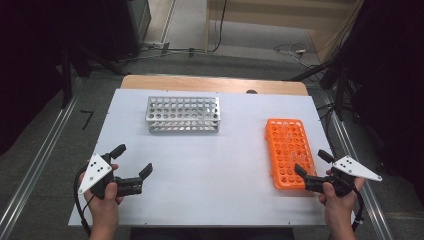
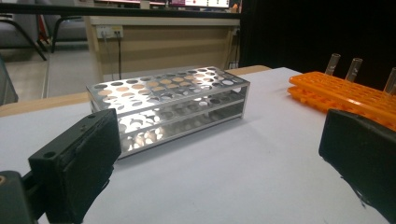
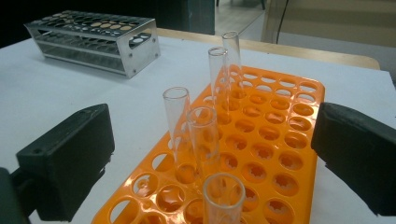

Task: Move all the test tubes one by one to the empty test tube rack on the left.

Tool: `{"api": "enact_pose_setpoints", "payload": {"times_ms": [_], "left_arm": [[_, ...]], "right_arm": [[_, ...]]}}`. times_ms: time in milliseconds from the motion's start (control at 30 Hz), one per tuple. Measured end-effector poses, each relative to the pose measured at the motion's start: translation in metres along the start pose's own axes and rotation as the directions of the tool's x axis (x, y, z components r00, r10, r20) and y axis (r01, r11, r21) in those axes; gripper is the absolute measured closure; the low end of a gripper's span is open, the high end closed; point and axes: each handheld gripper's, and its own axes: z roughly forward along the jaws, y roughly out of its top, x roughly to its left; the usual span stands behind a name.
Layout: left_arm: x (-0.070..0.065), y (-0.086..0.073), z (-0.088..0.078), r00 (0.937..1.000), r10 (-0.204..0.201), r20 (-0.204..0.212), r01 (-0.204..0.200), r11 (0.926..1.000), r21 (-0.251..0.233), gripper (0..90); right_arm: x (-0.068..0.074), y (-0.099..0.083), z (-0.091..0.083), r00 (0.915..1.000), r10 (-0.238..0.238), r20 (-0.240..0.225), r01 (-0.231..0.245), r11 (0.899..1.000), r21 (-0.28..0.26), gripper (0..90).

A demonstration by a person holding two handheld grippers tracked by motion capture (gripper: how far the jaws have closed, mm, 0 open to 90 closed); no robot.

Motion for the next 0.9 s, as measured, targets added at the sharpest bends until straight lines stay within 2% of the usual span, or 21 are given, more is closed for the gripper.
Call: {"api": "enact_pose_setpoints", "payload": {"times_ms": [67, 100, 200, 267, 400, 567, 733, 900], "left_arm": [[0.000, 0.000, 0.001, 1.0000, -0.004, 0.002, 0.004, 1.0000, 0.004, 0.0], [0.000, 0.000, 0.001, 1.0000, -0.004, 0.006, 0.004, 1.0000, 0.007, 0.0], [-0.001, -0.001, 0.003, 0.9999, -0.013, 0.011, 0.012, 0.9997, 0.020, 0.0], [-0.001, -0.001, 0.003, 0.9998, -0.009, 0.017, 0.009, 0.9995, 0.030, 0.0], [-0.003, -0.001, 0.004, 0.9997, -0.005, 0.022, 0.004, 0.9993, 0.036, 0.0], [-0.003, -0.001, 0.005, 0.9997, -0.007, 0.023, 0.006, 0.9992, 0.041, 0.0], [-0.004, -0.001, 0.005, 0.9996, -0.008, 0.025, 0.007, 0.9991, 0.041, 0.0], [-0.002, -0.002, 0.005, 0.9995, -0.015, 0.026, 0.014, 0.9988, 0.048, 0.0]], "right_arm": [[0.000, 0.001, -0.001, 0.9994, 0.000, -0.033, 0.000, 1.000, -0.003, 0.2], [0.001, 0.001, -0.002, 0.9993, 0.007, -0.038, -0.007, 1.000, -0.007, 3.6], [0.000, 0.001, -0.004, 0.9983, 0.030, -0.050, -0.031, 0.999, -0.009, 5.3], [-0.002, 0.000, -0.005, 0.9982, 0.037, -0.048, -0.036, 0.999, 0.014, 6.9], [-0.003, -0.007, -0.009, 0.9992, 0.033, -0.024, -0.032, 0.998, 0.045, 16.5], [-0.009, -0.018, -0.005, 0.9983, 0.052, -0.026, -0.049, 0.991, 0.126, 26.4], [-0.014, -0.025, -0.005, 0.9974, 0.058, -0.043, -0.050, 0.987, 0.154, 37.7], [-0.015, -0.034, -0.011, 0.9971, 0.061, -0.045, -0.052, 0.983, 0.176, 47.9]]}}
